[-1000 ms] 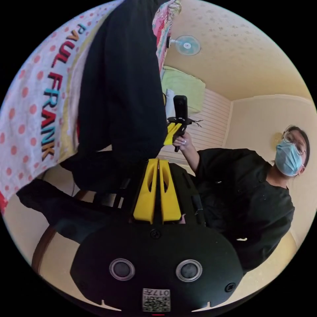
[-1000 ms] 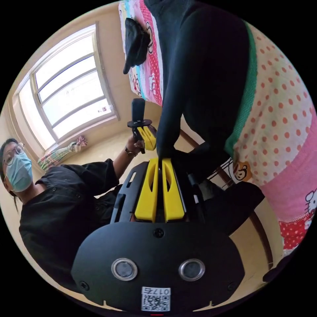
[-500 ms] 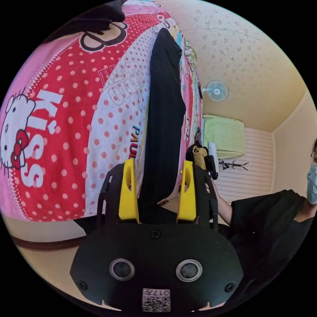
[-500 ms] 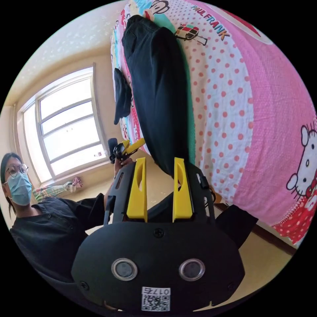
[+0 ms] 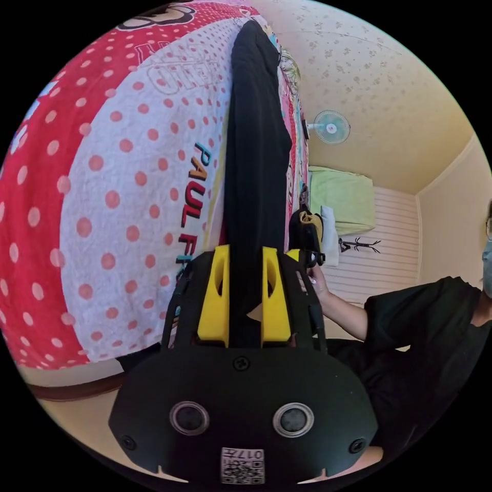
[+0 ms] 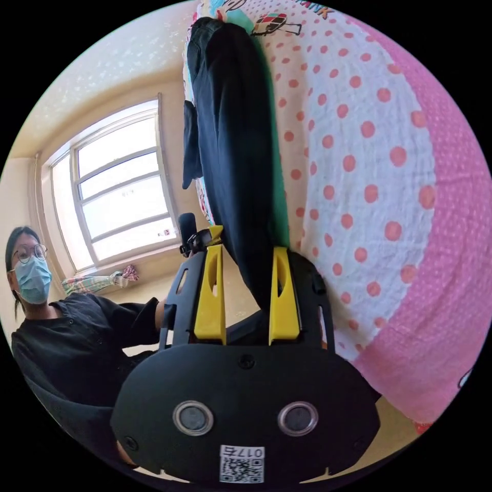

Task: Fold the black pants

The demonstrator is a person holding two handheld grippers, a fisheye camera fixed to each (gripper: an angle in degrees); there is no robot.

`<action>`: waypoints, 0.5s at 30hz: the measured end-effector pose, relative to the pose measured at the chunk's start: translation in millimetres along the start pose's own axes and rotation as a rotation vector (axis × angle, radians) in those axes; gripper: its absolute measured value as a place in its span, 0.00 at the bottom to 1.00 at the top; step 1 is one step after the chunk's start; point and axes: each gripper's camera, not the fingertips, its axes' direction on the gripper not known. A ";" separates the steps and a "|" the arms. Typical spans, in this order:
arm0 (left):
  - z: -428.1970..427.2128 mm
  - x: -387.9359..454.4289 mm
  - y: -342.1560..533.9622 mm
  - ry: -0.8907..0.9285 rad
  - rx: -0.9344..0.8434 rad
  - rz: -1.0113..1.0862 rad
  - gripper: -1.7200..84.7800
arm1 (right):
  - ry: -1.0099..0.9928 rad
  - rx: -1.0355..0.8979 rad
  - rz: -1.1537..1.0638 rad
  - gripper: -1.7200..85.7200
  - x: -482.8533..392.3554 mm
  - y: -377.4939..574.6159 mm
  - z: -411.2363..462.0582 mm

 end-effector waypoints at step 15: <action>-50.7 145.4 44.5 0.368 -0.062 0.127 0.08 | -0.267 -0.273 -0.246 0.03 -152.5 77.7 -30.0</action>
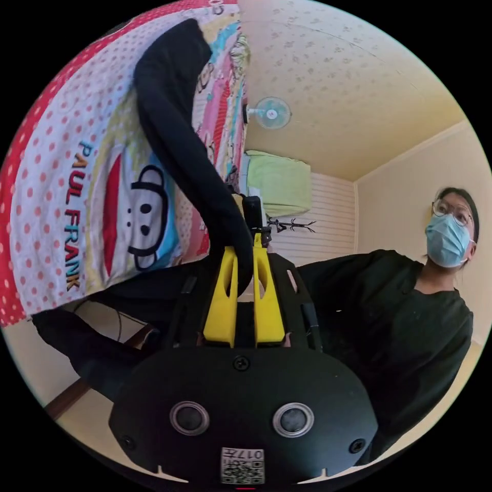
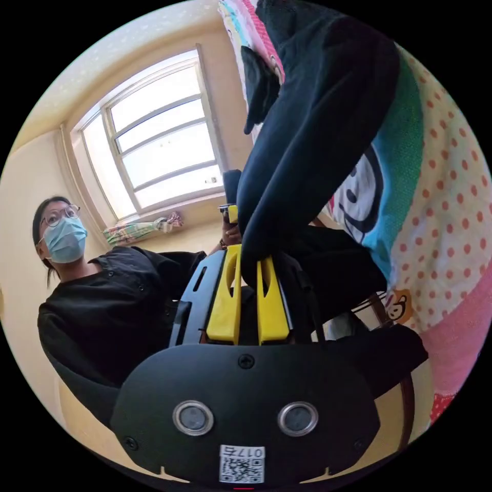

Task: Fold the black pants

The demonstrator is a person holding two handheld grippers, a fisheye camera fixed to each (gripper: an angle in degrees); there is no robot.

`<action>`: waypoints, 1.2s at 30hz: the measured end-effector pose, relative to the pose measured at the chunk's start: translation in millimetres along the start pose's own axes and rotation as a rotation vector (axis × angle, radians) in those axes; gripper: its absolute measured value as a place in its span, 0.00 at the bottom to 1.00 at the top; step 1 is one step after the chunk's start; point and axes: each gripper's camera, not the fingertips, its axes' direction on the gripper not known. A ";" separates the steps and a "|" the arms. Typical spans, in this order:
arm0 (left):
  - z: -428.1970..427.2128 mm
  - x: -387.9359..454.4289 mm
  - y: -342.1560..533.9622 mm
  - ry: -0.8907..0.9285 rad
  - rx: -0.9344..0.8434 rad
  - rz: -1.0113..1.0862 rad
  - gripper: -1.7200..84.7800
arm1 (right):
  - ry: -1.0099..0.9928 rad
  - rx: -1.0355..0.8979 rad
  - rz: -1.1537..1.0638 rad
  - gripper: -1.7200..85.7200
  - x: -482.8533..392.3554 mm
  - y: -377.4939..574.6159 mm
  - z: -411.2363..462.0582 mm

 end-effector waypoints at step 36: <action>-40.6 55.9 -296.1 -0.253 -0.022 0.213 0.08 | 0.570 0.403 -0.250 0.03 -160.7 -154.0 -22.3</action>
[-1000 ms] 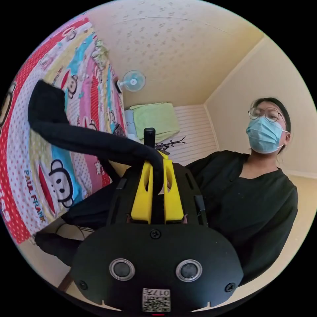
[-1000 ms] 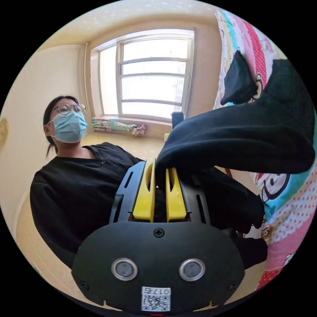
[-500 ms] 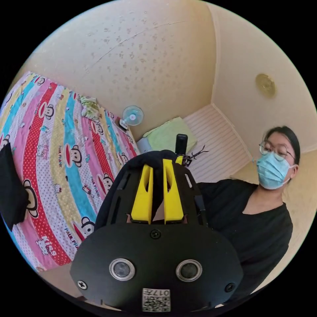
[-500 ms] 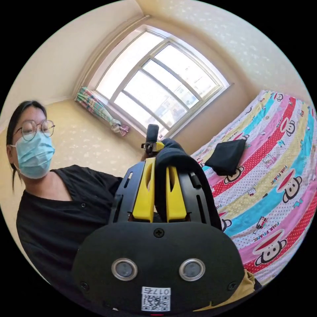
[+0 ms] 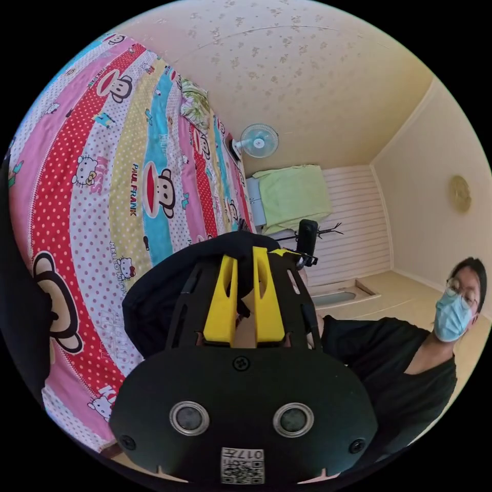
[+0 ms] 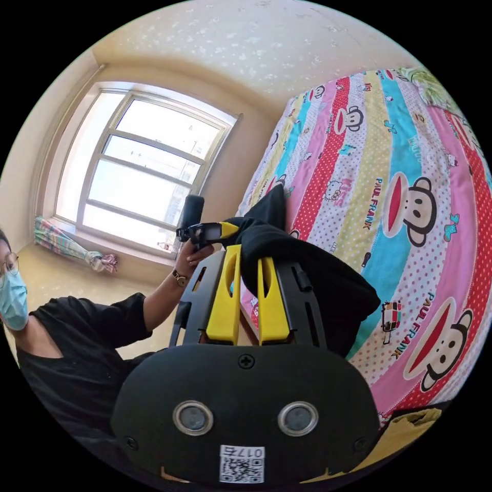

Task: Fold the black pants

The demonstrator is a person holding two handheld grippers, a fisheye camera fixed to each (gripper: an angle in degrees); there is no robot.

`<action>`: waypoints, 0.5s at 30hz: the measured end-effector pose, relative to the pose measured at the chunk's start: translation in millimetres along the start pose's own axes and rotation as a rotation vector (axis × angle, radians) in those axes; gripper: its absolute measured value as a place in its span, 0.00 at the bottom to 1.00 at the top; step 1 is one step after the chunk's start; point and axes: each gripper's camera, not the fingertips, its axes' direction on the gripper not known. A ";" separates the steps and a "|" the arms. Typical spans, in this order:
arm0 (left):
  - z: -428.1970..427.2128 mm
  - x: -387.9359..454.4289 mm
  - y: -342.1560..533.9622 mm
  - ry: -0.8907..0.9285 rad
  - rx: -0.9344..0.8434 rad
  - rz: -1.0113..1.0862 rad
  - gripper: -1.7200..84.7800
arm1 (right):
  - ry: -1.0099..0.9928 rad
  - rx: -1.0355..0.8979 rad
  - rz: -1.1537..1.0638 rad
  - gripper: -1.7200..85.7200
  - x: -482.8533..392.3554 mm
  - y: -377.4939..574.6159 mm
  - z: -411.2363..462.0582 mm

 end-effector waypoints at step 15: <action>140.2 -146.2 289.2 -0.067 -0.361 -0.460 0.08 | 0.240 -0.522 0.665 0.08 110.2 186.3 118.8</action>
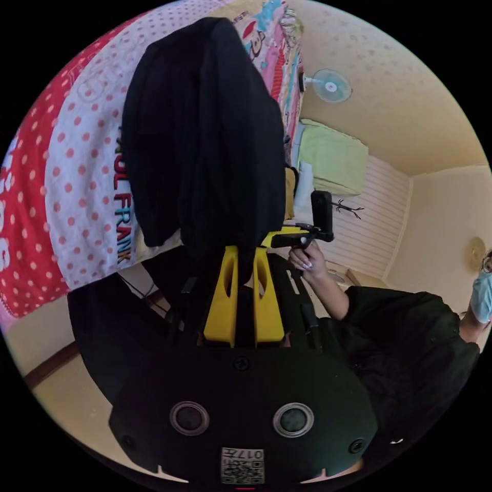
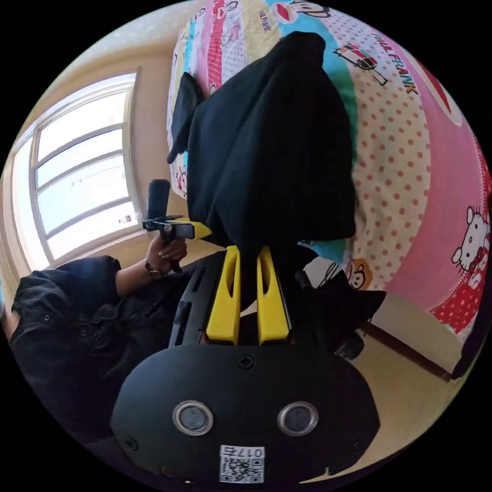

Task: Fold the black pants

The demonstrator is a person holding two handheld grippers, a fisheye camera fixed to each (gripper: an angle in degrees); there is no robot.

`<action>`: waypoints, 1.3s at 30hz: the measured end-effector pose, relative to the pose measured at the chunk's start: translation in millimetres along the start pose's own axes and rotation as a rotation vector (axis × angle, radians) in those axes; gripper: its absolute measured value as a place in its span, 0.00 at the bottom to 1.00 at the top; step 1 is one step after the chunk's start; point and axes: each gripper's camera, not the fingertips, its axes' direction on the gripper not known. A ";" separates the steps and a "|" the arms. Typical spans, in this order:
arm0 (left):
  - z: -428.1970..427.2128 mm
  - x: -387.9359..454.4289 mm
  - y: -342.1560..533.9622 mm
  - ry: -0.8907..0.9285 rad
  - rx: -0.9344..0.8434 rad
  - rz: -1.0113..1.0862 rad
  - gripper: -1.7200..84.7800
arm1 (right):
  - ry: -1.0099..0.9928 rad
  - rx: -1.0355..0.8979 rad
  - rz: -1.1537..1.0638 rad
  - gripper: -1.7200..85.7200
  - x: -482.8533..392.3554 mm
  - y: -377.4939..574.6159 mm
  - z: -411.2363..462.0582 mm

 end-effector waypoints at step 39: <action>-120.7 -141.4 4.9 0.096 0.215 -0.013 0.23 | -0.187 0.222 -0.205 0.33 126.7 -73.2 -79.4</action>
